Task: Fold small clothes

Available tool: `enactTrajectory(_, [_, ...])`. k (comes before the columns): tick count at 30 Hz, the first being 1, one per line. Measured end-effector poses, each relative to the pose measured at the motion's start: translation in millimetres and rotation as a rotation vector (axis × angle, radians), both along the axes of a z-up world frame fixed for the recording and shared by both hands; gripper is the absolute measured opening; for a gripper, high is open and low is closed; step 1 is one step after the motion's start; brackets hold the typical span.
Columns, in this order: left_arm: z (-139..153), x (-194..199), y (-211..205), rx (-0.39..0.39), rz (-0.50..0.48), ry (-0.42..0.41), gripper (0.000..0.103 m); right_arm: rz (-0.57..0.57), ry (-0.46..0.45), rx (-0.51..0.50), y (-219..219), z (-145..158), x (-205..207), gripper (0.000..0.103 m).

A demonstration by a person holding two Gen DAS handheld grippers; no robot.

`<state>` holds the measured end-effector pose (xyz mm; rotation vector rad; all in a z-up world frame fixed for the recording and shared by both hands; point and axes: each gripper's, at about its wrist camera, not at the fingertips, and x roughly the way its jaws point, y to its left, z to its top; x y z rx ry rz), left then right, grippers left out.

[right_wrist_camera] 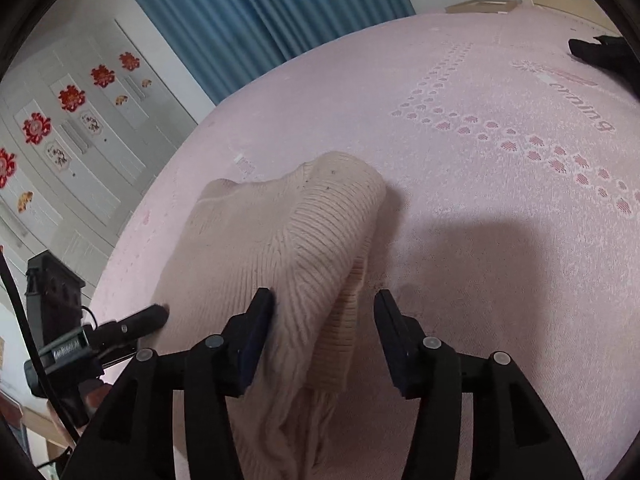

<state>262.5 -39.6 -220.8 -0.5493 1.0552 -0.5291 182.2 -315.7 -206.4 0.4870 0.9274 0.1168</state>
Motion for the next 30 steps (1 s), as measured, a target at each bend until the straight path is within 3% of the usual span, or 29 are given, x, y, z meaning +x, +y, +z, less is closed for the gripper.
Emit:
enactTrajectory(3, [-4.7, 3.3, -2.8, -0.026, 0.012, 0.01, 0.055, 0.01, 0.014, 0.029, 0.0, -4.8, 6.4, 0.046])
enactTrajectory(4, [-5.1, 2.6, -3.2, -0.027, 0.019, 0.003, 0.048, 0.019, 0.016, 0.04, 1.4, -5.7, 9.0, 0.035])
enactTrajectory(8, [6.2, -7.5, -1.9, 0.007, 0.029, -0.077, 0.036, 0.024, -0.006, 0.018, 14.3, -4.2, 14.3, 0.019])
enactTrajectory(11, [9.5, -12.4, 3.1, 0.055, 0.05, -0.115, 0.035, 0.029, -0.033, 0.004, 27.8, -0.6, 18.2, 0.019])
enactTrajectory(17, [19.3, -17.6, 35.5, 0.06, 0.108, -0.131, 0.034, 0.094, -0.029, 0.082, 50.3, -3.4, 22.4, 0.018])
enactTrajectory(20, [18.4, -19.7, 44.2, 0.07, 0.114, -0.123, 0.036, 0.125, -0.038, 0.064, 64.6, -4.0, 22.2, 0.02])
enactTrajectory(25, [26.1, -18.7, 37.5, 0.191, 0.123, -0.161, 0.048, 0.096, -0.076, 0.0, 68.1, 9.5, 17.4, 0.028])
enactTrajectory(28, [35.1, -17.1, 31.8, 0.26, 0.151, -0.204, 0.048, 0.058, -0.109, -0.084, 69.0, 18.2, 18.4, 0.031])
enactTrajectory(30, [38.2, -15.3, 31.8, 0.28, 0.165, -0.213, 0.048, 0.05, -0.082, -0.076, 68.5, 16.8, 28.3, 0.031])
